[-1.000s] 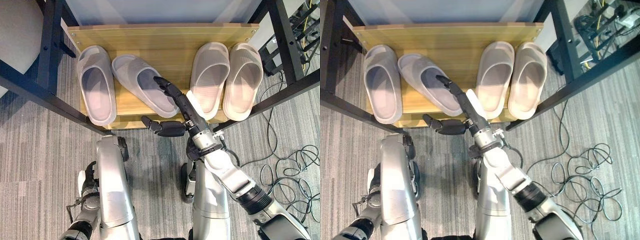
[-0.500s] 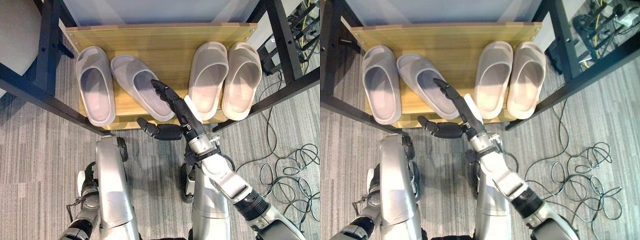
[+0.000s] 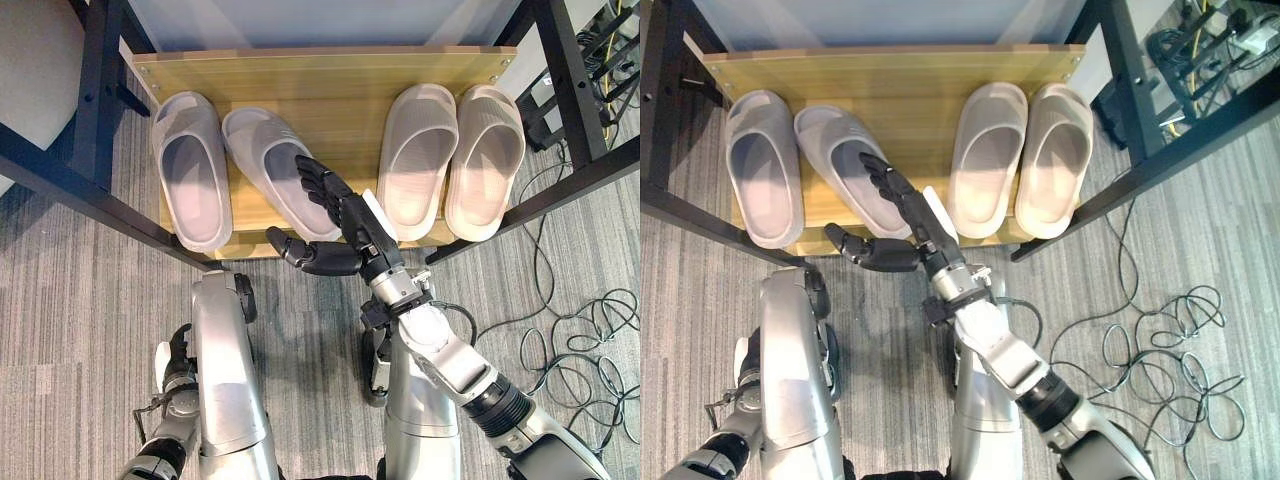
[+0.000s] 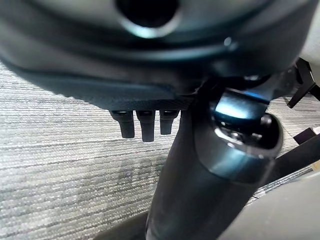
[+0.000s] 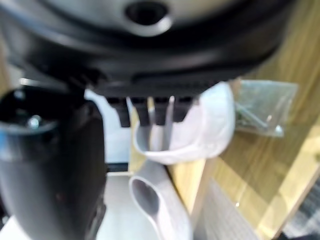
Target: Arrange the slippers neatly on the shoe rack.
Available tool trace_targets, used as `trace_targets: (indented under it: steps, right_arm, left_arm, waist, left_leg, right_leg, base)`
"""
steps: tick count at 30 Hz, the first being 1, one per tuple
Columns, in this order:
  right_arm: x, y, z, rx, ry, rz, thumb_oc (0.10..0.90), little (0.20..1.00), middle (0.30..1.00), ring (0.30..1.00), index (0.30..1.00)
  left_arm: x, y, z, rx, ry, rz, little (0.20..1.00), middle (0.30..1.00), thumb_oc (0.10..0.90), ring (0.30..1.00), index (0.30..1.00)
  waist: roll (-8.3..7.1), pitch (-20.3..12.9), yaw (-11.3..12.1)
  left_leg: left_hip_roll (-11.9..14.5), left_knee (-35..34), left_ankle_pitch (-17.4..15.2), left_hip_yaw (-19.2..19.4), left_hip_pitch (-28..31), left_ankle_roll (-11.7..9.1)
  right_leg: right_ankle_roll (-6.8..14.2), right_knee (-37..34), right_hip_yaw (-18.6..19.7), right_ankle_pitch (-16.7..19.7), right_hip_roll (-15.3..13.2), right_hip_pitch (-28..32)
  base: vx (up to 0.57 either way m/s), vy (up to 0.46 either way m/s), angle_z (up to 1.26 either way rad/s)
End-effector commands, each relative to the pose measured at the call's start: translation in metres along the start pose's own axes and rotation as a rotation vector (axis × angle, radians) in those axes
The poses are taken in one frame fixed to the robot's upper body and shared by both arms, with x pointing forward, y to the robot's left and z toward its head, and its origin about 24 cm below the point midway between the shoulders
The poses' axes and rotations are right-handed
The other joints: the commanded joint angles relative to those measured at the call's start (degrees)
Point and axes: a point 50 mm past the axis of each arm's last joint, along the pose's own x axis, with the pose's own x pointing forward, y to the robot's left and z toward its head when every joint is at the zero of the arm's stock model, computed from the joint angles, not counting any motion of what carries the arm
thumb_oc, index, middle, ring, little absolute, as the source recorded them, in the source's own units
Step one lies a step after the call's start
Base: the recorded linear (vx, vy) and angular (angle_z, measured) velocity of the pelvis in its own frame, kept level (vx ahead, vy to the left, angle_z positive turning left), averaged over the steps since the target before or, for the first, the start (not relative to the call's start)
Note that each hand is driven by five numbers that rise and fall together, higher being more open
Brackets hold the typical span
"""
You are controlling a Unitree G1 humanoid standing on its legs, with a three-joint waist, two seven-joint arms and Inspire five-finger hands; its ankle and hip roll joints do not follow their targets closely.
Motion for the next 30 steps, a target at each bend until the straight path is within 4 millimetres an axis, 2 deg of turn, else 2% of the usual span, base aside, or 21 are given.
trace_targets:
  steps: [1, 11, 15, 16, 24, 28, 29, 30]
  right_arm:
    - [0.008, 0.026, 0.071, 0.12, -0.337, 0.117, 0.8, 0.9, 0.9, 0.9, 0.9]
    - [0.007, 0.043, 0.09, 0.123, -0.434, 0.213, 0.8, 0.9, 0.9, 0.9, 0.9]
    - [0.006, 0.039, 0.104, 0.063, -0.523, 0.203, 0.8, 0.9, 0.9, 0.9, 0.9]
    - [0.003, 0.035, 0.116, 0.001, -0.607, 0.183, 0.8, 0.9, 0.9, 0.9, 0.9]
    - [-0.008, 0.02, 0.136, -0.198, -0.765, 0.053, 0.8, 0.9, 0.9, 0.9, 0.9]
    - [-0.022, 0.011, 0.134, -0.311, -0.774, -0.011, 0.8, 0.9, 0.9, 0.9, 0.9]
    - [-0.027, 0.004, 0.124, -0.37, -0.724, -0.051, 0.8, 0.9, 0.9, 0.9, 0.9]
    - [-0.027, 0.004, 0.125, -0.372, -0.724, -0.052, 0.8, 0.9, 0.9, 0.9, 0.9]
  left_arm:
    - [-0.009, -0.024, 0.002, -0.016, -0.015, -0.056, 0.9, 0.9, 0.8, 0.9, 0.9]
    - [-0.009, -0.027, 0.003, 0.001, -0.014, -0.06, 0.9, 0.9, 0.8, 0.9, 0.9]
    - [-0.009, -0.026, 0.002, -0.003, -0.014, -0.056, 0.9, 0.9, 0.8, 0.9, 0.9]
    - [-0.01, -0.024, -0.001, 0.012, -0.014, -0.051, 0.9, 0.9, 0.8, 0.9, 0.9]
    - [-0.014, -0.023, -0.009, 0.042, -0.019, -0.055, 0.9, 0.9, 0.8, 0.9, 0.9]
    - [-0.018, -0.023, -0.013, 0.059, -0.028, -0.056, 0.9, 0.9, 0.8, 0.9, 0.9]
    - [-0.019, -0.024, -0.015, 0.066, -0.025, -0.059, 0.9, 0.9, 0.8, 0.9, 0.9]
    - [-0.018, -0.024, -0.014, 0.066, -0.026, -0.059, 0.9, 0.9, 0.8, 0.9, 0.9]
  waist:
    - [0.22, -1.9, 2.6]
    - [0.03, -1.9, 2.6]
    - [0.07, -1.9, 2.4]
    - [0.09, -1.9, 2.3]
    - [0.27, -1.9, 1.9]
    - [0.07, -1.9, 1.4]
    - [-0.15, -1.9, 1.1]
    - [-0.12, -1.9, 1.1]
  left_leg:
    - [-4.1, -2.7, -3.7, -0.6, 1.4, 6.1]
    - [-4.1, -2.5, -3.5, -0.7, 1.4, 5.9]
    - [-4.3, -2.3, -3.6, -0.8, 1.4, 5.9]
    - [-4.3, -2.2, -3.5, -0.8, 1.4, 5.9]
    - [-4.5, -2.0, -3.5, -0.8, 1.4, 6.0]
    - [-4.6, -1.9, -3.8, -0.8, 1.4, 6.2]
    - [-4.5, -1.8, -3.9, -0.7, 1.4, 6.3]
    - [-4.5, -1.9, -3.9, -0.7, 1.4, 6.3]
  right_leg:
    - [-5.8, -3.7, 2.8, 0.9, -1.2, -0.1]
    - [-5.9, -3.6, 2.9, 1.0, -1.0, -0.1]
    - [-5.9, -3.5, 2.9, 1.0, -1.0, -0.1]
    - [-5.8, -3.4, 2.9, 1.0, -0.9, -0.1]
    - [-5.7, -3.1, 2.9, 0.5, -1.1, -0.1]
    - [-5.8, -3.1, 2.9, 0.2, -1.1, -0.1]
    - [-5.6, -3.2, 3.1, 0.1, -1.1, -0.1]
    - [-5.7, -3.2, 3.1, 0.1, -1.2, -0.1]
  base:
    - [0.0, 0.0, 0.0]
    - [0.0, 0.0, 0.0]
    - [0.0, 0.0, 0.0]
    - [0.0, 0.0, 0.0]
    - [0.0, 0.0, 0.0]
    - [0.0, 0.0, 0.0]
    - [0.0, 0.0, 0.0]
    - [0.01, -0.005, -0.03]
